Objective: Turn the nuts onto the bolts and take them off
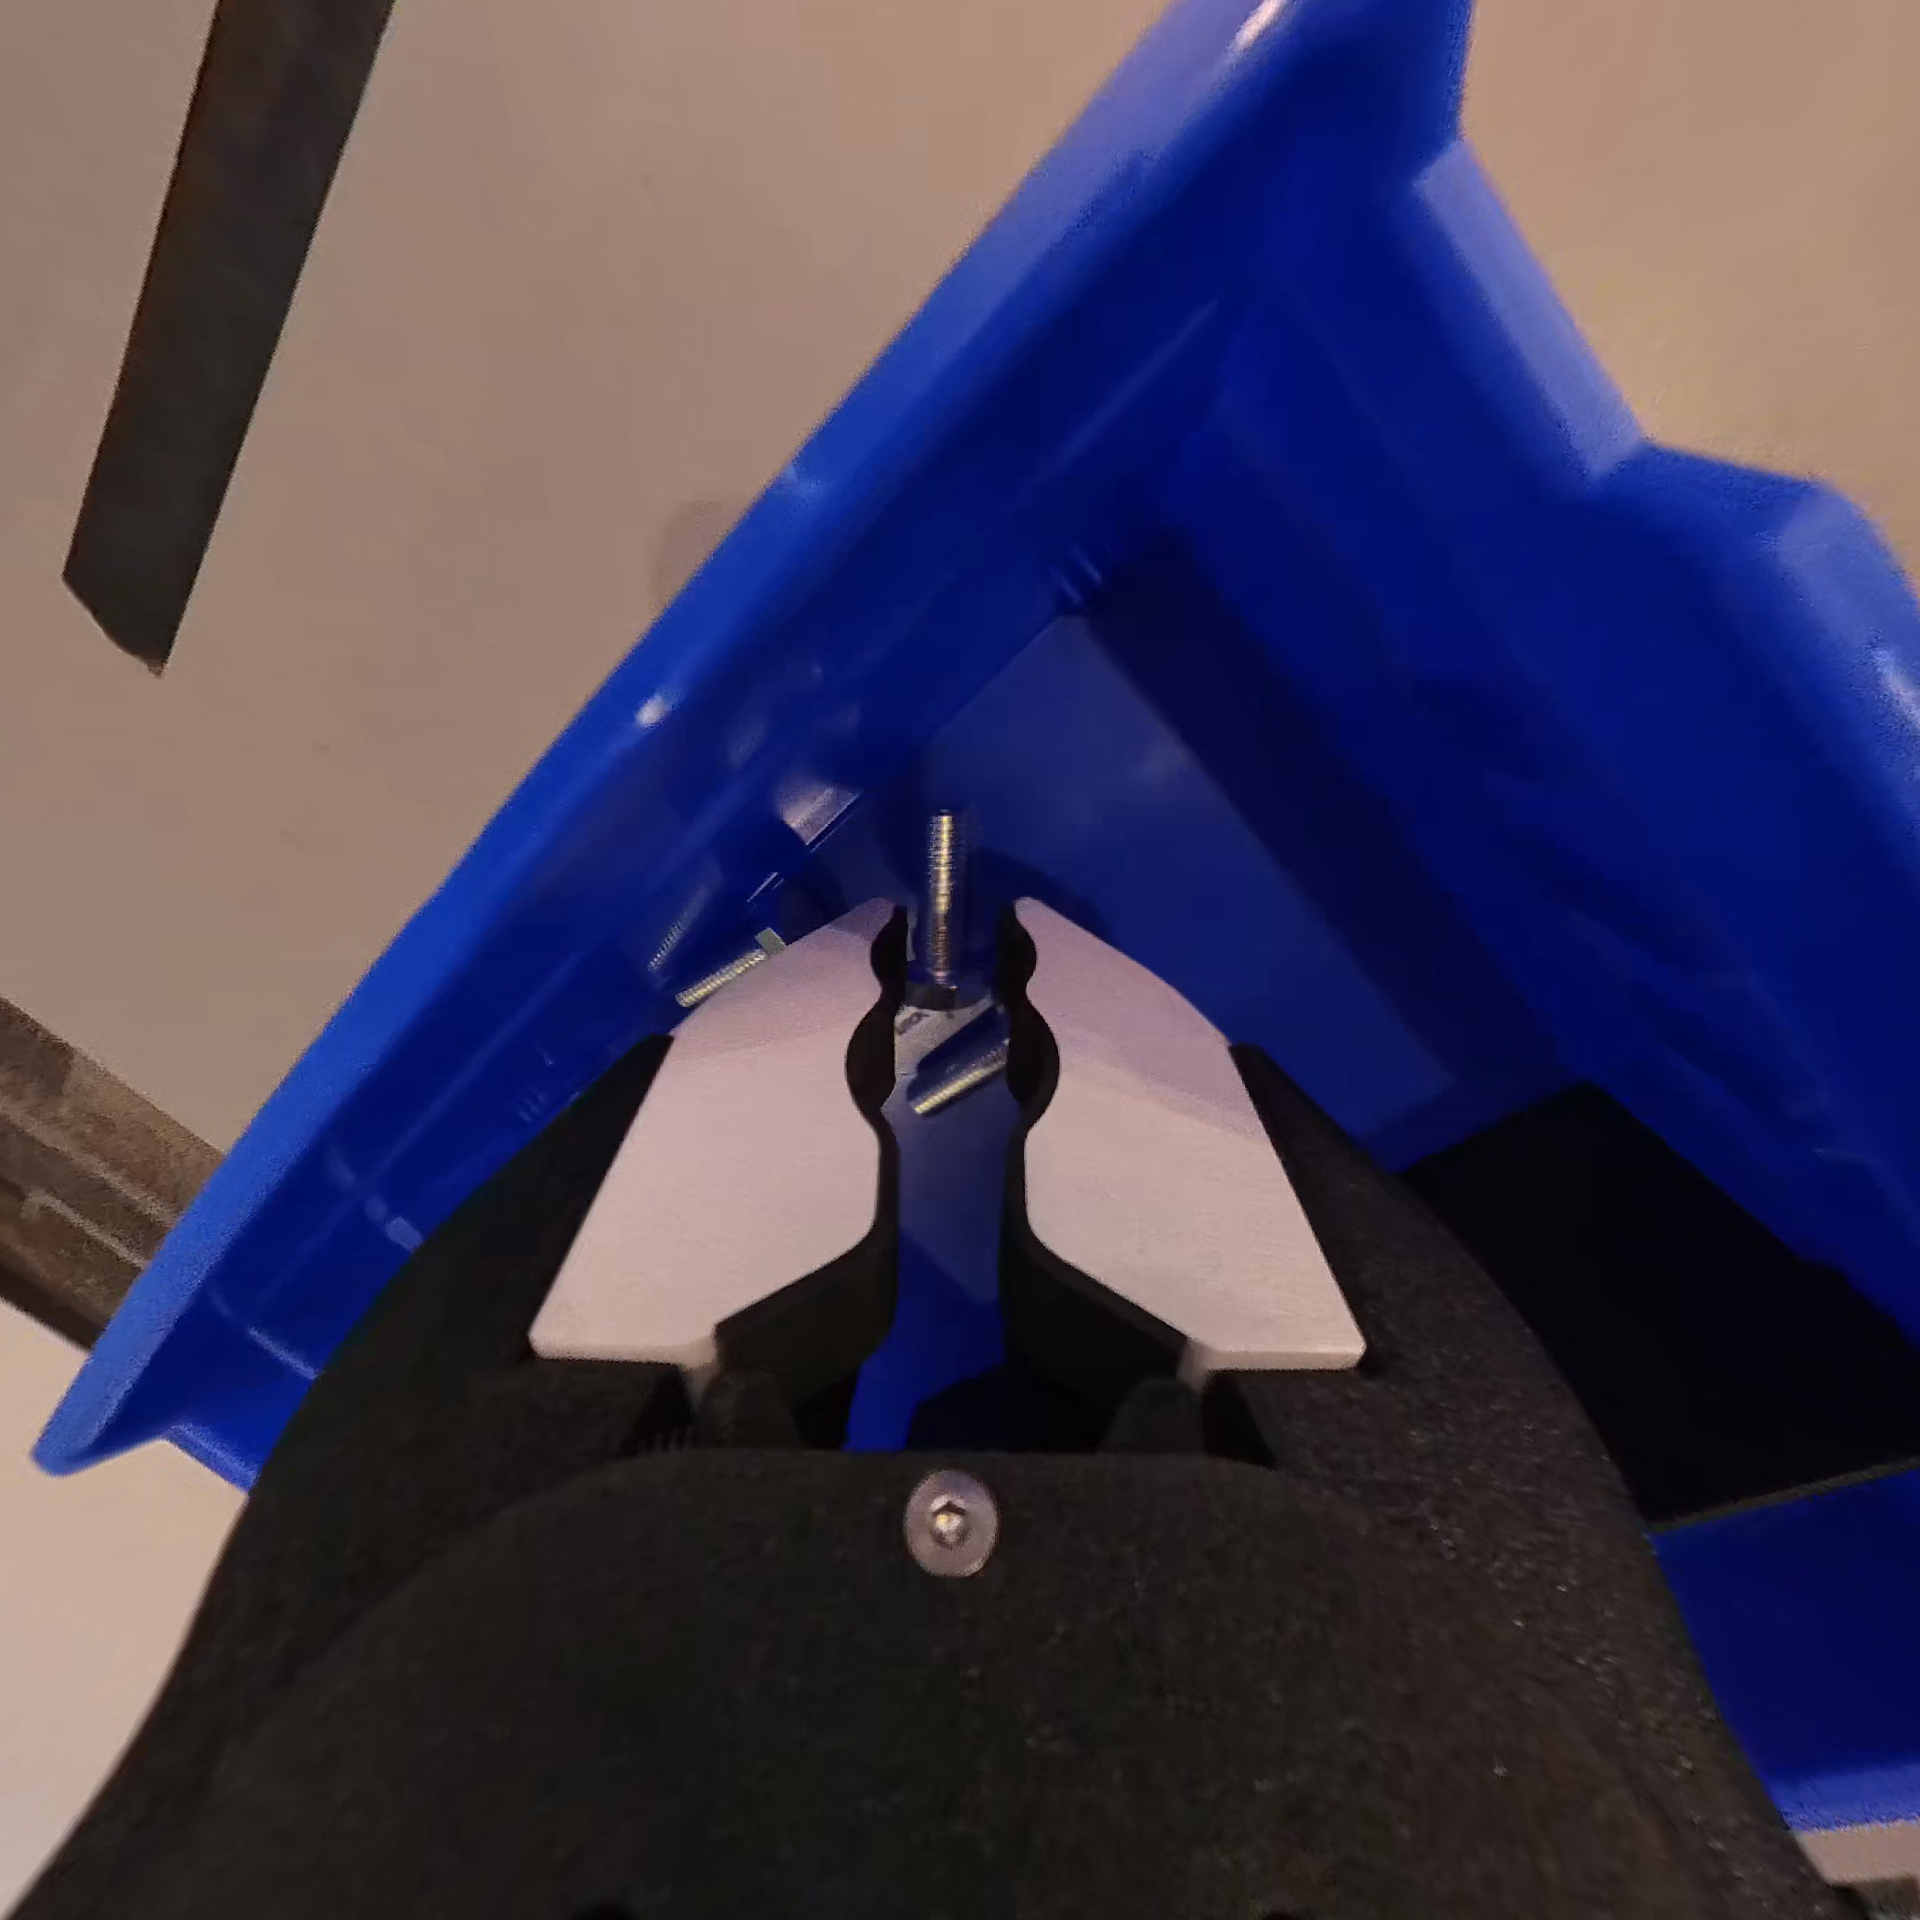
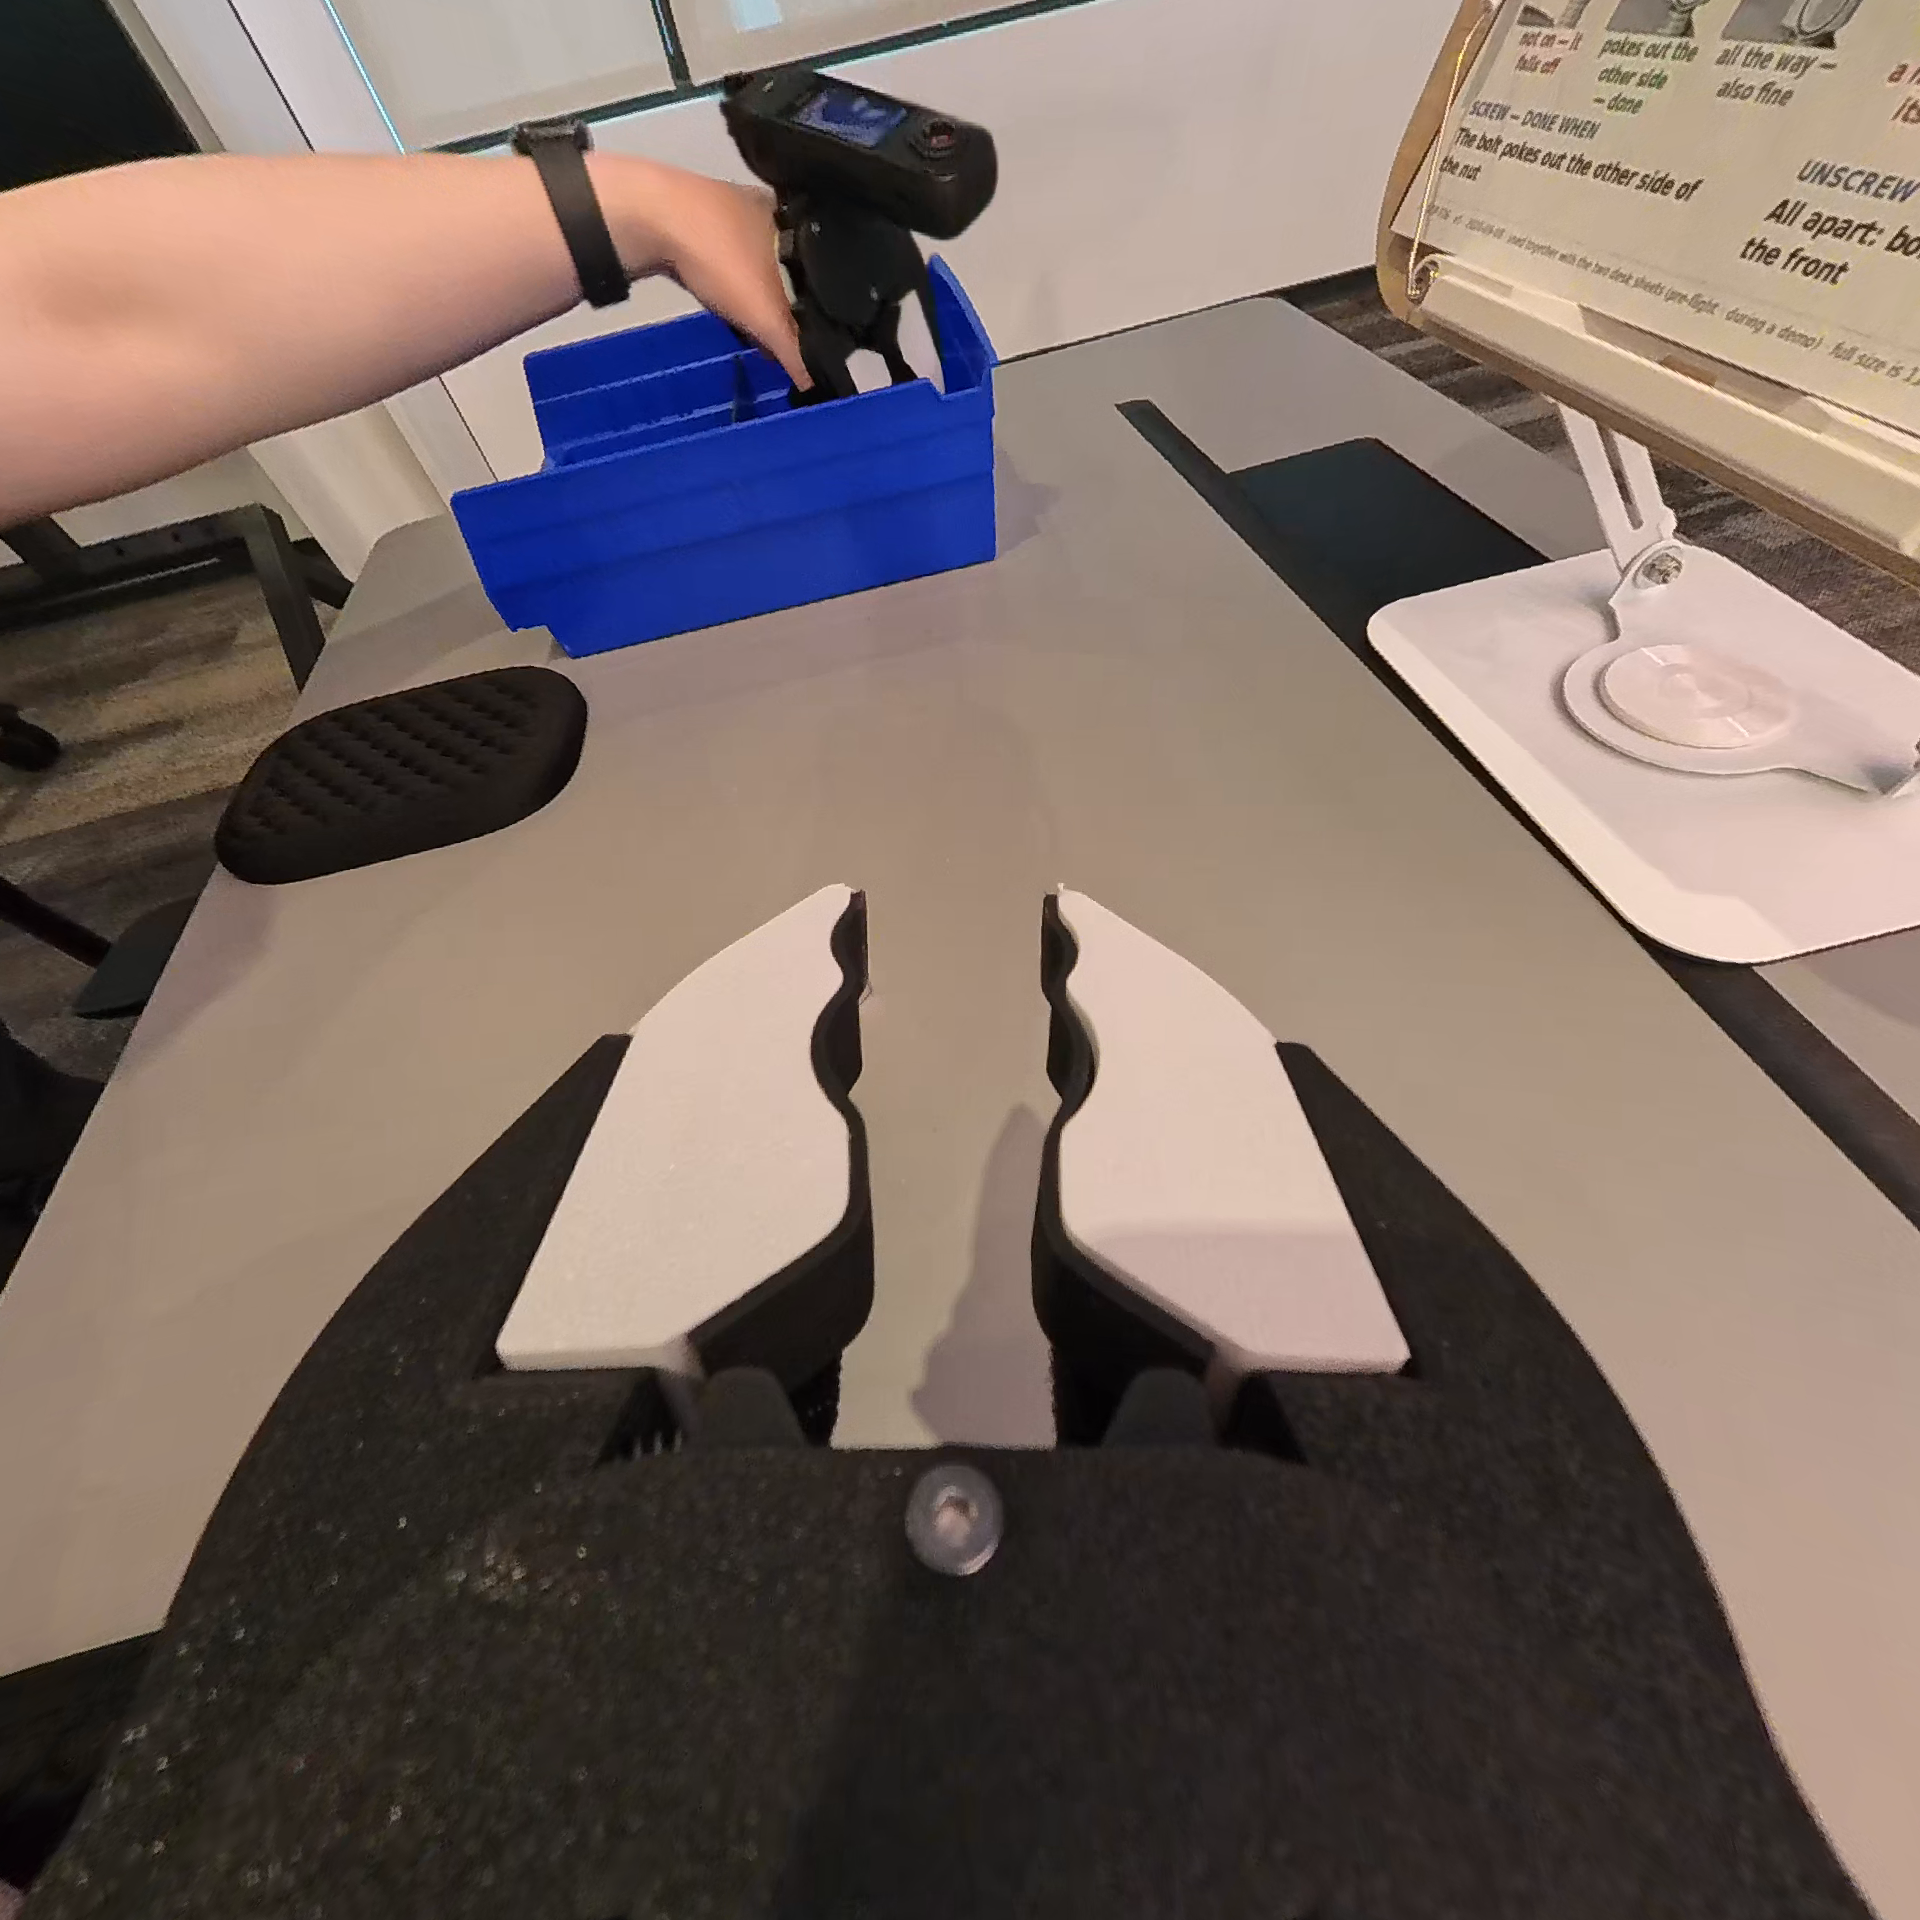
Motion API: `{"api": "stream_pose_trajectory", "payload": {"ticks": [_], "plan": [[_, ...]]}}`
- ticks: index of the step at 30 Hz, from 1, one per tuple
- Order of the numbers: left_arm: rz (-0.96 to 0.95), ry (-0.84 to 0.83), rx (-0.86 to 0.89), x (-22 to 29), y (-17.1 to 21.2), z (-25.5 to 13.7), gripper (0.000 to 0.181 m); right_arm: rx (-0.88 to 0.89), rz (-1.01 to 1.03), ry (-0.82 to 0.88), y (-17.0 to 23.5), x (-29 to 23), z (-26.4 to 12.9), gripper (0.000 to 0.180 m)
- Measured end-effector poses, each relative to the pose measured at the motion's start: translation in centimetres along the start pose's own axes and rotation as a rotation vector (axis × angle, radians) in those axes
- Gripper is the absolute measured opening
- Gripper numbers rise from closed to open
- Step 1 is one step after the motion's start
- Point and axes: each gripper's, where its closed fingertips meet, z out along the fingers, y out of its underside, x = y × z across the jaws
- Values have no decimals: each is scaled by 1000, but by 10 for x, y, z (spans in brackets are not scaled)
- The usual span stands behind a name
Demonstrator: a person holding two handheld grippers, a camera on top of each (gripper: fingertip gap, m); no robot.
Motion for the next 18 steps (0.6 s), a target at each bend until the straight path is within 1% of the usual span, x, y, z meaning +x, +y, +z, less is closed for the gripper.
{"api": "stream_pose_trajectory", "payload": {"ticks": [8, 14, 18], "plan": [[31, 55, -48, 0, 4, 5, 17, -15, -5, -3, 0, 1, 1, 31], [49, 50, -87, -3, 10, 14, 18, -17, 0, -6, 1, 1, 2, 31], [36, 76, -85, -2, 13, 15, 15, -21, 6, -11, 3, 0, 4, 31]]}}
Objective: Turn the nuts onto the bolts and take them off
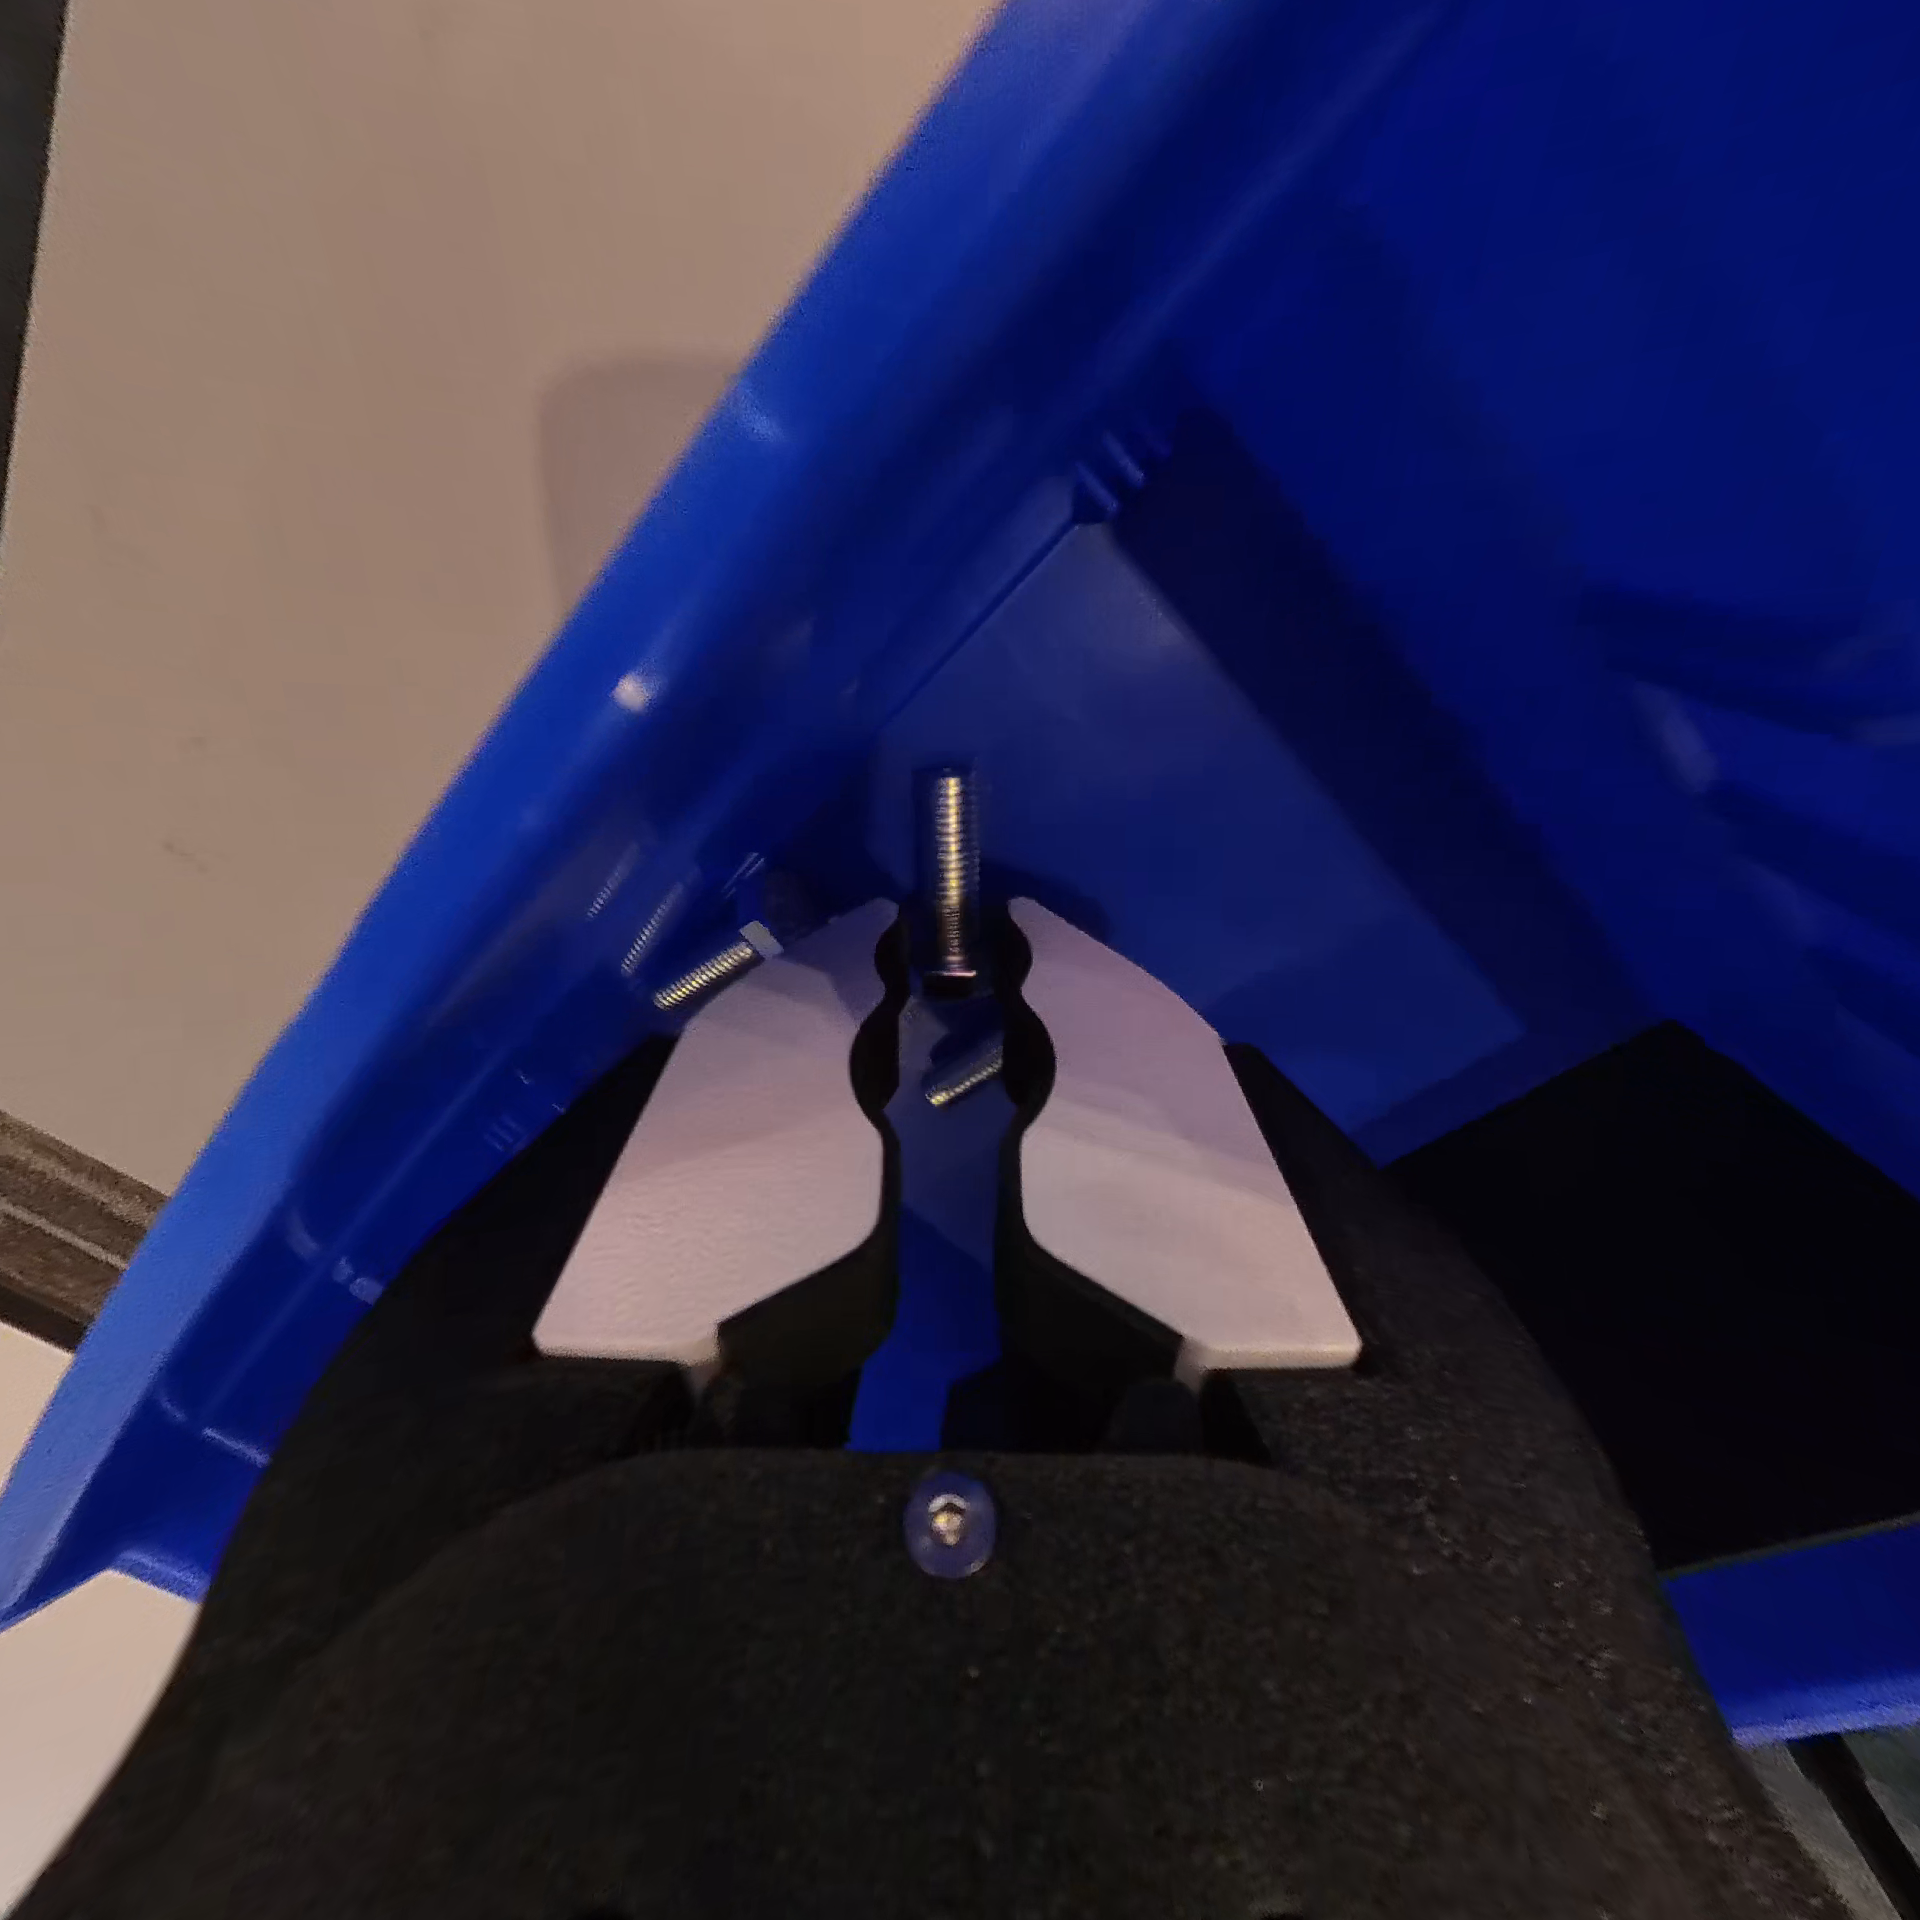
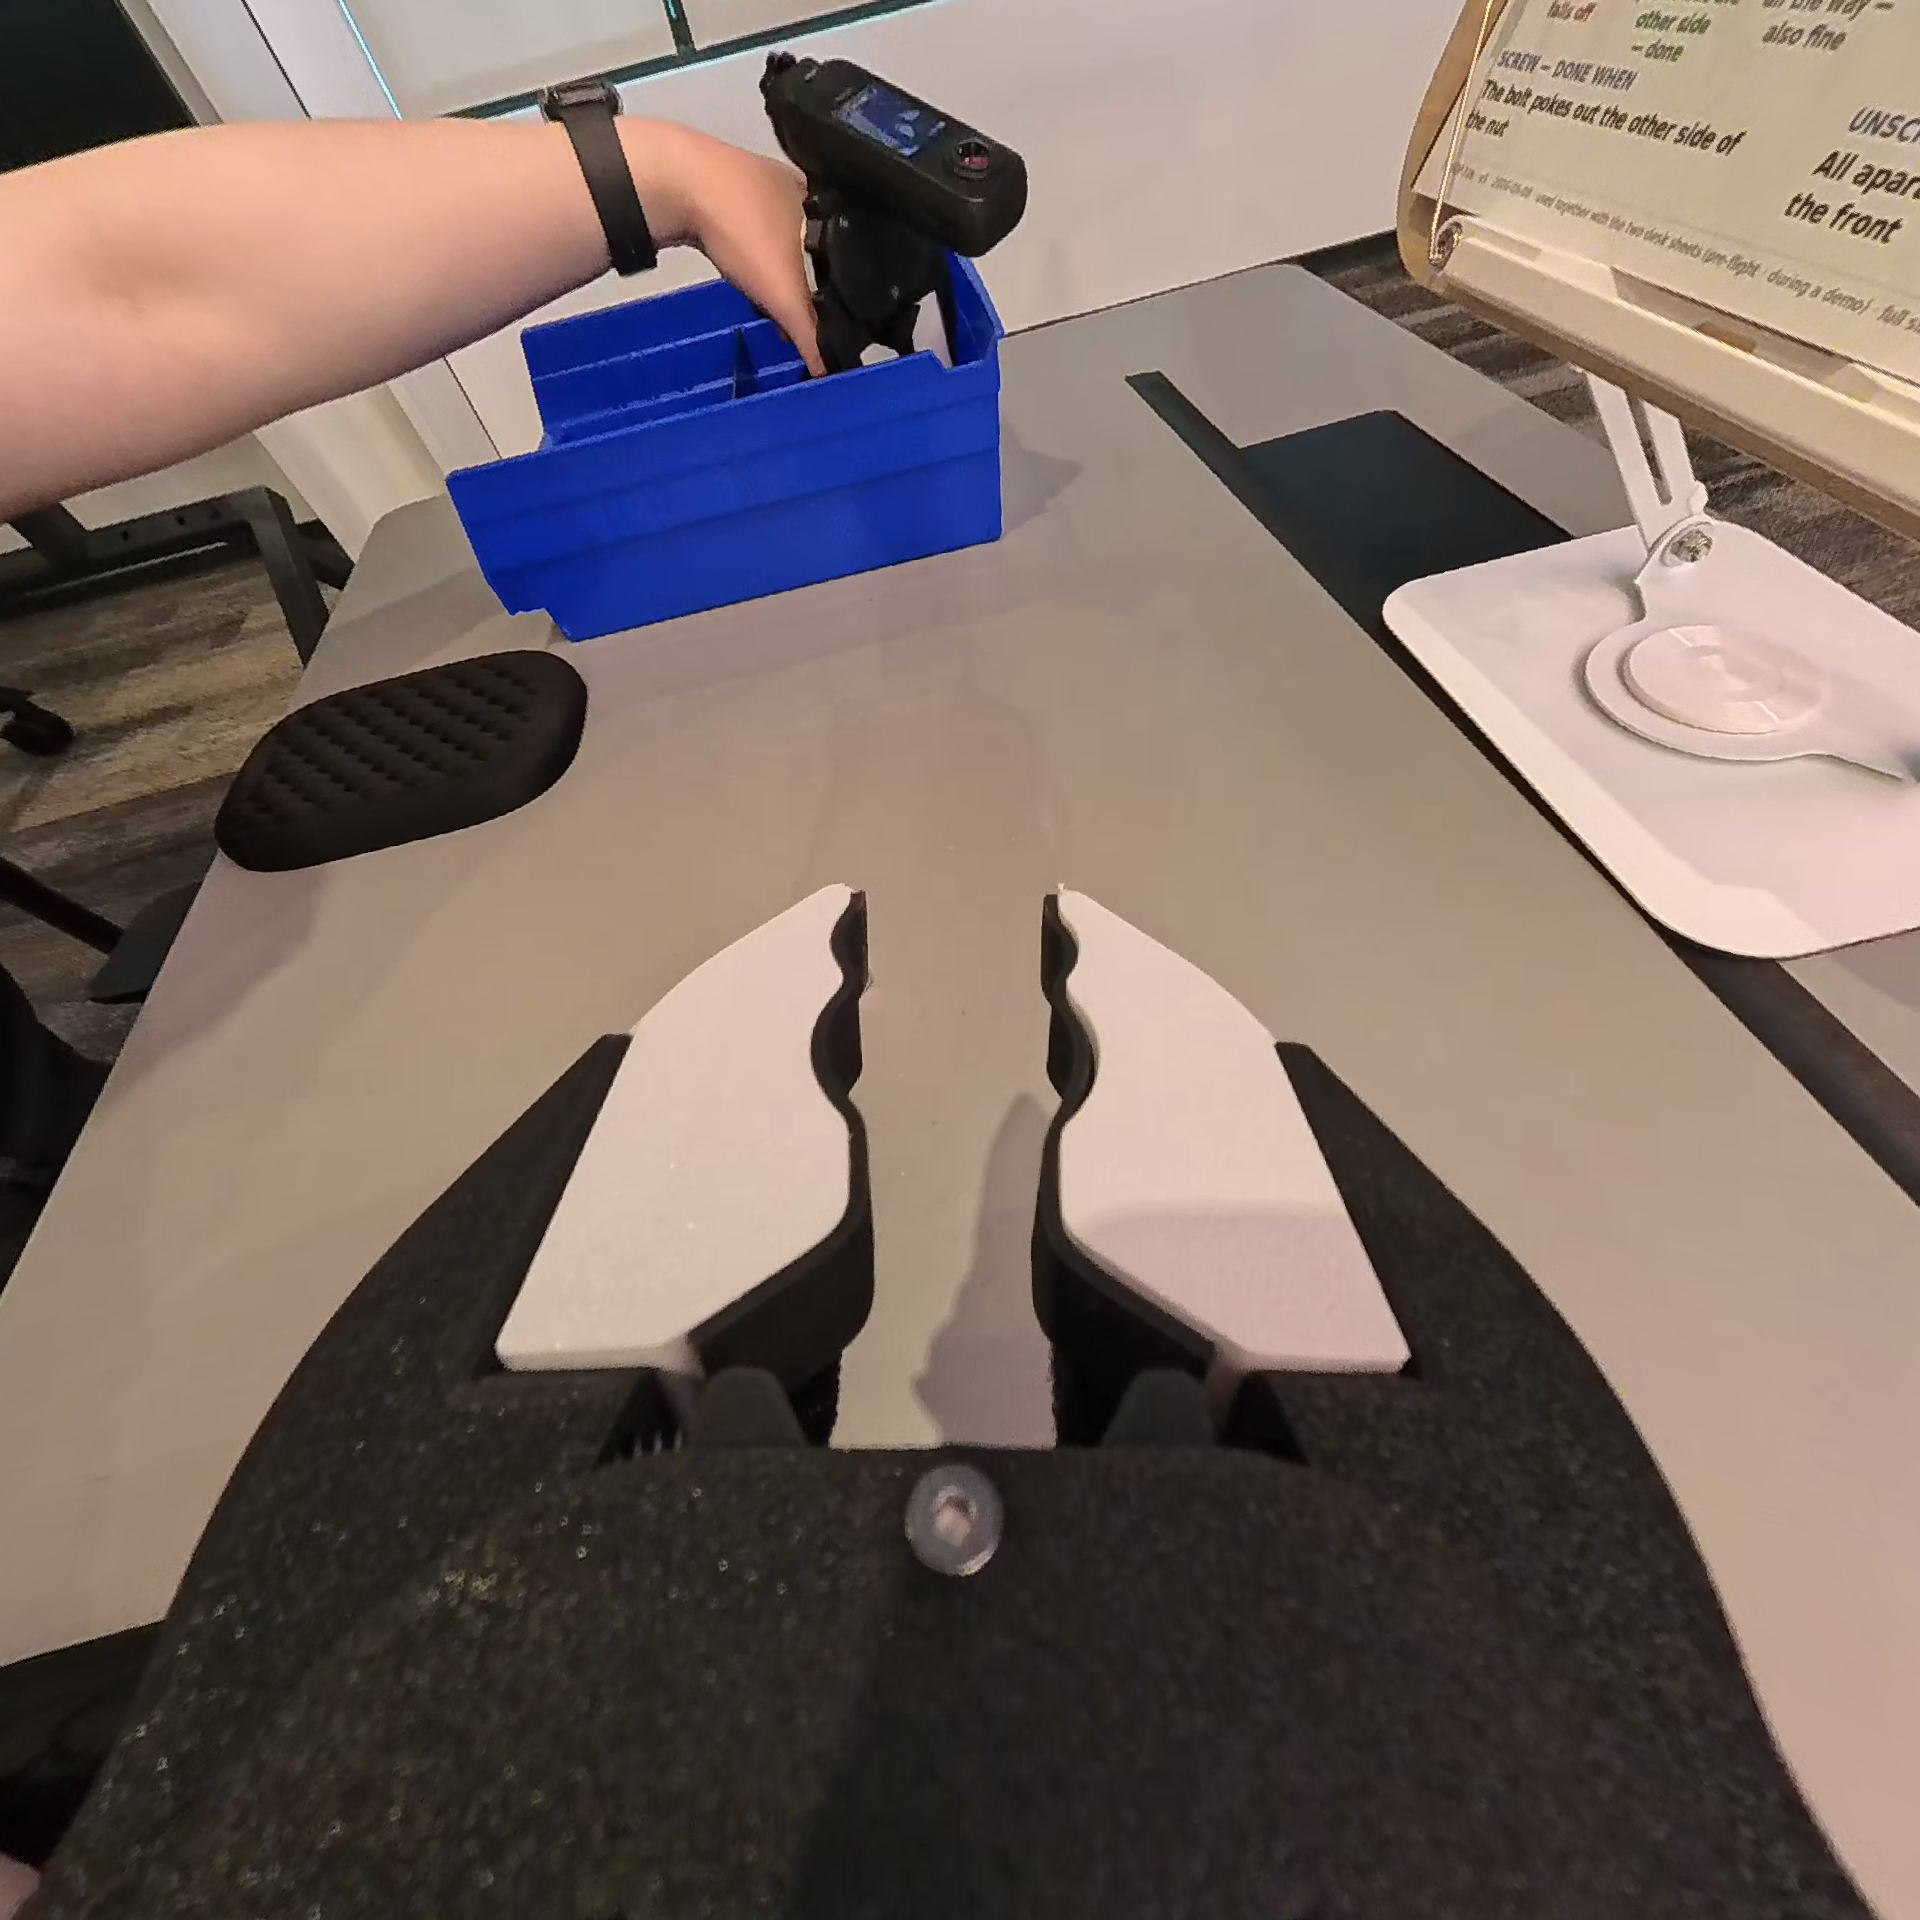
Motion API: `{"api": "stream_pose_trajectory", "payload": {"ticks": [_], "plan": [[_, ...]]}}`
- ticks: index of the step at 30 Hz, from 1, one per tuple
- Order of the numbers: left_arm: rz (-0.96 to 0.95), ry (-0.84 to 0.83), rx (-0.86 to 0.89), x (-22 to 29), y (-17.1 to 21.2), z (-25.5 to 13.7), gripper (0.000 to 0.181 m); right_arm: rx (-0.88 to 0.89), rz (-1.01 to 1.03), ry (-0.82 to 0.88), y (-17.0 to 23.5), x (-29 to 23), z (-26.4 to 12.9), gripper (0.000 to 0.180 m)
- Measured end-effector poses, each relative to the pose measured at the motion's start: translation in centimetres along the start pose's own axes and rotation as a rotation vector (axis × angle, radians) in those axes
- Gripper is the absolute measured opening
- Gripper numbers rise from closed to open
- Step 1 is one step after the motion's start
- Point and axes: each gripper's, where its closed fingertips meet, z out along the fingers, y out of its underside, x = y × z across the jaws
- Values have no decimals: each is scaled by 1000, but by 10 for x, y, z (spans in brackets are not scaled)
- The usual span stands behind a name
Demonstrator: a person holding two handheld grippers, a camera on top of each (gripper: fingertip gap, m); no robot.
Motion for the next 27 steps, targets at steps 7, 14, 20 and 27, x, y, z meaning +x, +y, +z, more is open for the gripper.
{"api": "stream_pose_trajectory", "payload": {"ticks": [7, 14, 20, 27], "plan": [[8, 18, 20, 2, 0, 0, 10, -12, -2, -9, 1, -2, 3, 31], [11, -29, 58, 3, 2, -5, 10, 12, -3, -18, -3, -4, 1, 31], [-49, -57, 278, 0, -11, -61, 10, 33, -9, -32, -8, -6, 1, 31], [-81, -149, 835, 11, -56, -191, 10, 34, -18, -15, -3, 0, 12, 31]]}}
